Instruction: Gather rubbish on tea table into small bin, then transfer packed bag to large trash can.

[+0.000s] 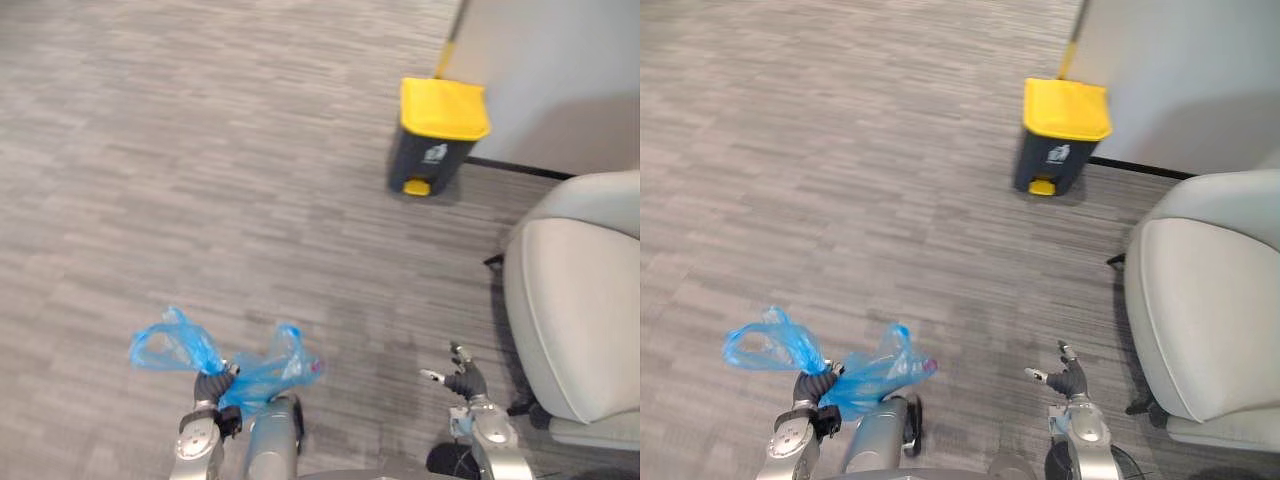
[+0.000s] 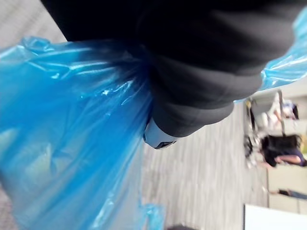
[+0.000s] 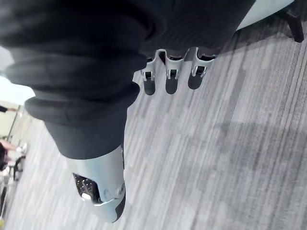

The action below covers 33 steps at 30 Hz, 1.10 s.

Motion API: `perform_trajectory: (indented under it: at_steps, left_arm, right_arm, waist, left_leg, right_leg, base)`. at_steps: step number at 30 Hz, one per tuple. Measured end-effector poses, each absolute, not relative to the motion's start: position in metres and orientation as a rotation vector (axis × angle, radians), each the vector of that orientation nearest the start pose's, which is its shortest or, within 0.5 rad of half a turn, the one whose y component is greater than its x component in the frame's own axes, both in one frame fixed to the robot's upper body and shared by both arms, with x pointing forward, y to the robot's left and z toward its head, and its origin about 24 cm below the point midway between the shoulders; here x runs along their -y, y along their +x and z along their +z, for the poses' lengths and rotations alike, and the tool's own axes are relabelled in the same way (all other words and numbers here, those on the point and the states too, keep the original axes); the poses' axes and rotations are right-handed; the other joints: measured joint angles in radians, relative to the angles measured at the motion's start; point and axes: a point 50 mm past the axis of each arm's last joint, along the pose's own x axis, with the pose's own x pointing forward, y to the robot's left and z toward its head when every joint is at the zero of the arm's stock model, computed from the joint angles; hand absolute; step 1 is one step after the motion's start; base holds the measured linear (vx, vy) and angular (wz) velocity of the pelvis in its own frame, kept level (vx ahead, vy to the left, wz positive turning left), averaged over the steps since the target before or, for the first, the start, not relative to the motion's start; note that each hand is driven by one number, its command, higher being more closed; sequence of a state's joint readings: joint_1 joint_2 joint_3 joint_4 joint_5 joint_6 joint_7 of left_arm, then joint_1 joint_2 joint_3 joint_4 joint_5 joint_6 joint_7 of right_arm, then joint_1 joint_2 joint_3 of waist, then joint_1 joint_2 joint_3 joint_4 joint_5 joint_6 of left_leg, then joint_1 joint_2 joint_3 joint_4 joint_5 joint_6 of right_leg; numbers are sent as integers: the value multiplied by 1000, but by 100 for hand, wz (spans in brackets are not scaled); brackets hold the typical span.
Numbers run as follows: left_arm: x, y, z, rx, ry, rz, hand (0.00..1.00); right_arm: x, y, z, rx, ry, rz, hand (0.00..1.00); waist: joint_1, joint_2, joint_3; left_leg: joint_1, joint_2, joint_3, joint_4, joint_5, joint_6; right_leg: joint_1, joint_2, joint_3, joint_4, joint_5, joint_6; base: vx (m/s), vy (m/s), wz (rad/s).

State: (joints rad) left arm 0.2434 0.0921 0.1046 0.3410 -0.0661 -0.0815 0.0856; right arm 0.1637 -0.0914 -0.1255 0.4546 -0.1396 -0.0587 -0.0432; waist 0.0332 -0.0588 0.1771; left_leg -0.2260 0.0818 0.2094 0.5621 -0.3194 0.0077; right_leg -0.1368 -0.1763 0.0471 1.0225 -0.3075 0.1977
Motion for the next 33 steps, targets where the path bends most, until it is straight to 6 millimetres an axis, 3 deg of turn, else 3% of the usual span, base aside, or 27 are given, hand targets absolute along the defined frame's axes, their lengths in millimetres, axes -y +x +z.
perform_trajectory:
  at_steps: [1,3,5,6,7,8,9,10,11,12,13,14,15,17,18,19,20,21,22,23,24,25,26,27,28,30,33]
  left_arm:
    - [-216,163,-70,-481,47,277,100]
    - [-219,172,-65,-454,61,272,100]
    - [-222,178,-62,-438,73,268,100]
    - [-226,179,-64,-448,78,277,100]
    - [-228,178,-66,-460,80,285,100]
    - [-233,173,-70,-486,89,301,100]
    - [-235,172,-73,-502,85,313,100]
    - [-237,168,-76,-519,89,328,100]
    - [-236,169,-76,-520,90,327,100]
    - [-233,173,-74,-507,84,323,100]
    - [-232,169,-76,-515,74,330,100]
    - [-232,161,-80,-530,67,341,100]
    - [-224,160,-81,-532,40,337,100]
    - [-222,160,-82,-536,35,333,100]
    - [-220,162,-77,-511,36,326,100]
    - [-220,164,-74,-494,37,321,100]
    - [-220,163,-74,-492,38,323,100]
    - [-221,162,-74,-497,36,327,100]
    - [-222,160,-75,-504,38,333,100]
    - [-223,156,-77,-515,41,337,100]
    - [-225,157,-76,-510,49,340,100]
    - [-222,161,-75,-500,42,330,100]
    - [-218,162,-75,-501,31,323,100]
    - [-217,162,-76,-504,31,319,100]
    - [-216,162,-76,-506,37,310,100]
    - [-217,164,-74,-498,45,308,100]
    - [-221,171,-65,-459,66,304,100]
  right_arm:
    - [207,174,-82,-557,-235,-144,0]
    - [204,176,-83,-558,-245,-126,0]
    - [204,178,-84,-563,-248,-123,0]
    - [207,180,-87,-583,-258,-119,0]
    - [208,180,-89,-597,-264,-118,0]
    - [212,177,-93,-621,-278,-117,0]
    - [218,173,-94,-637,-299,-122,0]
    - [225,177,-93,-639,-324,-129,0]
    - [233,178,-90,-632,-333,-155,0]
    - [237,178,-89,-632,-342,-161,0]
    - [239,177,-88,-632,-352,-160,0]
    - [238,175,-87,-626,-351,-163,0]
    - [240,176,-82,-607,-351,-177,0]
    - [232,182,-81,-585,-321,-178,0]
    - [224,186,-80,-572,-297,-173,0]
    - [225,187,-79,-566,-289,-184,0]
    - [226,186,-79,-568,-286,-188,0]
    - [230,184,-81,-578,-280,-208,0]
    - [235,180,-84,-605,-279,-232,0]
    - [231,176,-90,-633,-268,-228,0]
    - [231,176,-90,-633,-267,-230,0]
    - [234,171,-92,-646,-268,-244,0]
    - [233,171,-92,-647,-265,-246,0]
    - [232,171,-92,-647,-265,-242,0]
    - [230,173,-92,-645,-269,-233,0]
    - [223,173,-93,-645,-286,-200,0]
    - [216,181,-85,-593,-270,-195,0]
  waist:
    - [-22,14,6]
    - [-29,21,10]
    - [-49,22,10]
    - [-61,28,14]
    - [-65,30,15]
    - [-76,33,16]
    - [-78,36,14]
    - [-66,74,17]
    - [-78,75,20]
    - [-86,70,38]
    - [-71,84,52]
    - [-66,94,54]
    - [-47,140,57]
    - [-25,113,64]
    - [-3,84,73]
    - [13,79,73]
    - [18,77,73]
    - [20,80,72]
    - [35,77,64]
    - [38,39,42]
    - [33,25,29]
    - [27,18,26]
    - [29,17,28]
    - [27,16,29]
    - [11,17,33]
    - [-18,25,38]
    - [-24,32,39]
  left_leg:
    - [105,1,19,-61,-13,4]
    - [216,6,42,-176,-14,3]
    - [267,11,44,-243,-10,-4]
    - [315,19,48,-293,0,-22]
    - [341,21,49,-311,3,-33]
    - [388,27,38,-323,-5,-72]
    - [415,43,28,-307,-19,-98]
    - [398,73,17,-257,7,-133]
    - [387,59,-11,-198,86,-152]
    - [387,52,-18,-132,138,-140]
    - [353,75,-15,34,221,-132]
    - [266,130,-18,274,259,-110]
    - [143,186,-30,487,154,-91]
    - [25,166,-6,491,90,-58]
    - [-74,139,17,337,66,-40]
    - [-119,111,15,157,72,-48]
    - [-128,105,15,89,81,-52]
    - [-127,82,12,-96,119,-85]
    - [-105,64,-4,-196,287,-44]
    - [-107,29,13,-171,251,-12]
    - [-116,12,13,-151,222,8]
    - [-116,-2,28,-98,165,25]
    - [-77,-19,45,-69,108,38]
    - [-49,-29,48,-69,89,47]
    - [7,-47,50,-76,60,55]
    - [158,-62,51,-108,45,73]
    - [280,-60,39,-201,38,67]
  right_leg:
    - [-82,2,-75,56,-26,-72]
    - [-210,4,-192,-23,-49,-114]
    - [-283,4,-255,-186,-38,-125]
    - [-307,24,-284,-387,18,-139]
    - [-308,42,-292,-492,66,-146]
    - [-297,77,-281,-619,244,-196]
    - [-275,104,-265,-622,323,-244]
    - [-274,117,-279,-589,301,-255]
    - [-274,85,-288,-522,249,-253]
    - [-270,77,-309,-455,217,-259]
    - [-209,94,-324,-469,177,-239]
    - [-105,124,-343,-569,111,-310]
    - [-31,181,-323,-616,102,-321]
    - [44,181,-274,-675,92,-314]
    - [133,173,-223,-756,87,-300]
    - [190,169,-191,-800,73,-275]
    - [208,165,-182,-809,65,-264]
    - [249,160,-164,-832,45,-236]
    - [286,151,-126,-845,14,-209]
    - [289,116,-100,-841,-2,-191]
    - [285,98,-96,-827,-8,-177]
    - [266,69,-84,-745,-21,-145]
    - [204,40,-55,-539,-14,-89]
    - [159,26,-50,-422,10,-45]
    - [88,2,-45,-211,37,14]
    - [-27,-15,-77,13,9,-51]
    - [-181,-1,-170,-113,-16,-99]
  base:
    - [504,111,-58]
    - [533,53,-48]
    - [504,-8,-3]
    - [429,-36,11]
    - [577,-74,16]
    - [641,-113,18]
    - [770,-115,-6]
    - [753,-121,-2]
    - [589,-89,-7]
    - [559,-191,-5]
    - [510,-249,-22]
    - [593,-219,-64]
    - [485,-96,-64]
    - [561,6,-88]
    - [825,92,-103]
    - [719,137,-86]
    - [639,214,-59]
    - [543,246,-65]
    - [701,321,-69]
    - [619,282,-45]
    - [534,220,-4]
    - [631,290,-10]
    - [607,297,-20]
    - [593,292,-25]
    - [466,169,5]
    - [606,138,14]
    - [514,37,11]
